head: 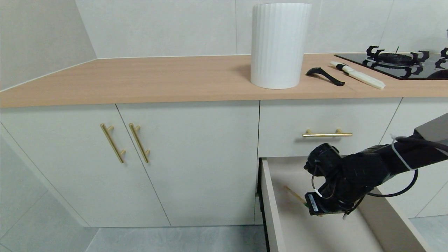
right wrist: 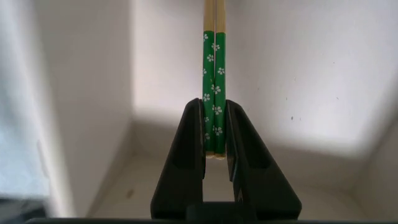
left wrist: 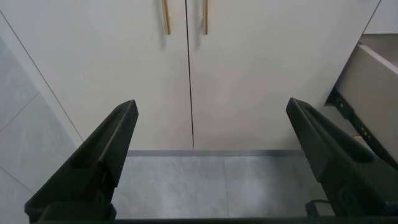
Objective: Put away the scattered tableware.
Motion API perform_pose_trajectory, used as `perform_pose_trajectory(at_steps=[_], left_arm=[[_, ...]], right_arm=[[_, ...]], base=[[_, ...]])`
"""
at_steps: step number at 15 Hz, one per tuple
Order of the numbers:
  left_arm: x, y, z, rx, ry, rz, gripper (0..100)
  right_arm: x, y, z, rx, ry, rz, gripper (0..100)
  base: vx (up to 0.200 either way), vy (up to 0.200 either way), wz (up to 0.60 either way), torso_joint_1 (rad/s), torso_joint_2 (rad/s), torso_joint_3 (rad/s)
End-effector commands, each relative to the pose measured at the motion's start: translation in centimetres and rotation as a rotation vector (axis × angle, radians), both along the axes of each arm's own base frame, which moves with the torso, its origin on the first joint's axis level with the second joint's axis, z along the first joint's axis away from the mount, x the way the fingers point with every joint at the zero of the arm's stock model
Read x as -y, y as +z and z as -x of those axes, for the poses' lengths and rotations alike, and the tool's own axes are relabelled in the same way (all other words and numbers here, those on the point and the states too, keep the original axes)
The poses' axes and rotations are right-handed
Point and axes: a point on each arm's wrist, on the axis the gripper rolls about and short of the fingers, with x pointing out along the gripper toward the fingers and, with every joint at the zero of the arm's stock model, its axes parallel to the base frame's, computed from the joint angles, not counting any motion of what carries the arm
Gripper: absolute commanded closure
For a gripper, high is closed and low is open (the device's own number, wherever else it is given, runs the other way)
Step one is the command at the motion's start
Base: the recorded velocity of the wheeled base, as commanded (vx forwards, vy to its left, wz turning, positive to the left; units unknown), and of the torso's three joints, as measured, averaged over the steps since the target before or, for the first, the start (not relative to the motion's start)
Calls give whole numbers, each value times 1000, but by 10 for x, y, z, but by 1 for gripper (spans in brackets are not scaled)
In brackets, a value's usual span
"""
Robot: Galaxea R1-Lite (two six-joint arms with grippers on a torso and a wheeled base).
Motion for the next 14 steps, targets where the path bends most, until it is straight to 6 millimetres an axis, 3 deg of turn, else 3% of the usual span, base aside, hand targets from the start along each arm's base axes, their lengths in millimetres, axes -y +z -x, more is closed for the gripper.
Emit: perform_pose_trajectory(at_steps=[1, 7, 14], left_arm=[[0, 0, 0, 0, 1, 0, 0], [0, 0, 0, 0, 1, 0, 0], [0, 0, 0, 0, 1, 0, 0]], right_arm=[[-2, -25, -6, -53, -3, 25, 100], [-1, -39, -11, -67, -14, 31, 100], [-8, -76, -21, -73, -24, 29, 100]], base=[[0, 0, 0, 0, 0, 0], [0, 0, 0, 0, 0, 0], [0, 0, 0, 0, 0, 0]])
